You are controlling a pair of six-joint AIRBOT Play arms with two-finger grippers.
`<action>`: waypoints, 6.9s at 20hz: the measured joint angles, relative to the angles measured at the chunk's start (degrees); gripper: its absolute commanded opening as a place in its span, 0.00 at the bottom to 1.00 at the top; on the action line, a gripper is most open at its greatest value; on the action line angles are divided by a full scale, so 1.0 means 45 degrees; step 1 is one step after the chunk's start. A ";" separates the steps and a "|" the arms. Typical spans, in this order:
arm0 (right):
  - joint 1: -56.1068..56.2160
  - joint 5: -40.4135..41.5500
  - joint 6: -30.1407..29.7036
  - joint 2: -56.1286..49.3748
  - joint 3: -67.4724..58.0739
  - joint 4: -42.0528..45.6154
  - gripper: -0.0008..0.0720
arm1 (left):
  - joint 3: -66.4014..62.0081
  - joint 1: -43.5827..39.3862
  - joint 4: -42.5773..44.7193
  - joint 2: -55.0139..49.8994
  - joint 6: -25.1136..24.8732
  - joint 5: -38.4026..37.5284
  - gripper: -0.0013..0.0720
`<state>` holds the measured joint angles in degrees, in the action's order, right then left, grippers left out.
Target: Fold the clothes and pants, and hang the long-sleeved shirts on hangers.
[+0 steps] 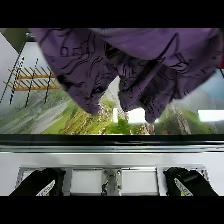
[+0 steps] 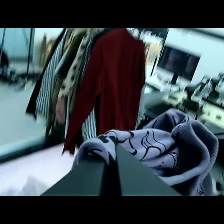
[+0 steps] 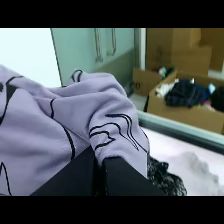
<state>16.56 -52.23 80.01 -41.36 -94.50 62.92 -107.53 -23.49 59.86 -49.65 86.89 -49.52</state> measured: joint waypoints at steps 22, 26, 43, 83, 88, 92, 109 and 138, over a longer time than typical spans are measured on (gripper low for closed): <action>-0.0010 -0.4153 0.2744 -0.2754 0.8223 0.5600 0.93 | 0.9350 -0.1200 0.1734 -0.5605 0.3026 -0.1515 0.05; 0.0073 -0.4017 0.2113 -0.2851 0.7961 0.4668 0.86 | 0.9559 -0.0913 0.1749 -0.6067 0.3026 -0.1525 0.05; 0.3657 -0.6581 0.3007 -1.1871 0.1078 0.5809 0.85 | 0.9622 -0.0525 0.1792 -0.5974 0.3021 -0.1491 0.05; 0.3929 -0.6232 0.8252 -0.3643 0.6067 0.8398 0.03 | 0.4352 -0.1438 0.1792 -0.7679 0.2011 -0.4537 0.85; 0.3929 -0.5581 0.8811 -0.3730 0.6081 0.8252 0.03 | 0.6509 -0.3225 0.1792 -0.6747 0.2215 -0.3458 0.85; 0.3929 -0.5411 0.8918 -0.3745 0.6081 0.8184 0.03 | 0.8053 -0.4439 0.1797 -0.6722 0.3181 -0.0855 0.85; 0.3929 -0.5348 0.8990 -0.3070 0.6081 0.7883 0.03 | 0.8801 -0.4420 0.6280 -0.8466 0.6868 -0.0816 0.29; 0.2909 -0.5829 0.5790 -0.2963 -0.5187 0.7694 0.03 | -0.1370 -0.6941 0.9190 -0.1783 0.4648 0.0442 0.05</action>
<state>29.65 -78.46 106.06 -54.70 -117.84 97.54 -113.69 -54.72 101.21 -57.67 107.81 -47.53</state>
